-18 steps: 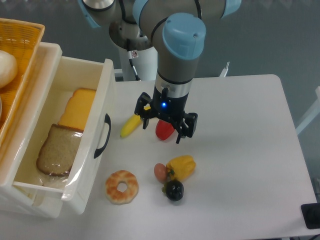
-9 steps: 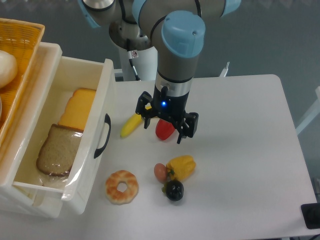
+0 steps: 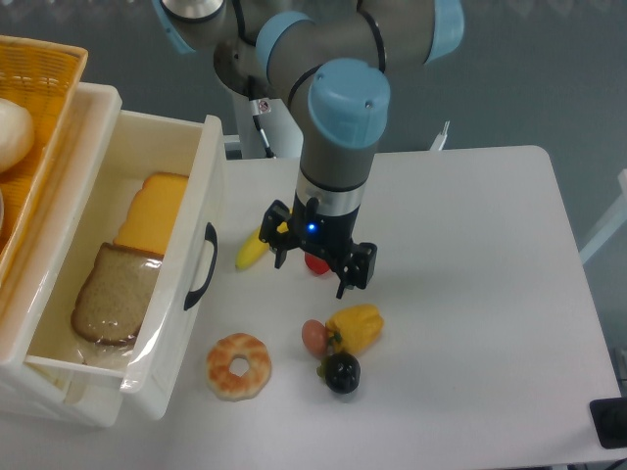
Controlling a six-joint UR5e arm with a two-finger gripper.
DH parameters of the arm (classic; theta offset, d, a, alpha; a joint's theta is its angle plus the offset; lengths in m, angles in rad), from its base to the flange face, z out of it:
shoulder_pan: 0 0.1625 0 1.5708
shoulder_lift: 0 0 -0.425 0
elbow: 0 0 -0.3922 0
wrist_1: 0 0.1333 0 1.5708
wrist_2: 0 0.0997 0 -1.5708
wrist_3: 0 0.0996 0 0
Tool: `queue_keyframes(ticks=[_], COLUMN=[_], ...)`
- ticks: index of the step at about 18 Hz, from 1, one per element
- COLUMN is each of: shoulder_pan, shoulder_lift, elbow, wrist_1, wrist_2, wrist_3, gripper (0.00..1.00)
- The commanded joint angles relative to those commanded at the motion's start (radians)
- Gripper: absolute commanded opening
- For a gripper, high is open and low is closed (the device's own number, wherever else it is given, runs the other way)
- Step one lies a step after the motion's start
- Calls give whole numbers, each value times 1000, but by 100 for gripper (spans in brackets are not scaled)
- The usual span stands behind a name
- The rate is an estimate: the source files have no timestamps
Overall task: Pick up the egg
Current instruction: 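Move the gripper down toward the small brown egg beside the yellow pepper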
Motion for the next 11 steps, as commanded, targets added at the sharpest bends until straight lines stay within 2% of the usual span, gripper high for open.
queue_keyframes(ticks=[3, 11], shoulder_pan=[-21, -29], shoulder_lift=[-23, -101], elbow=[-3, -17], wrist_1=[20, 20], wrist_2=[-2, 3], wrist_3=[0, 3], gripper=[100, 100])
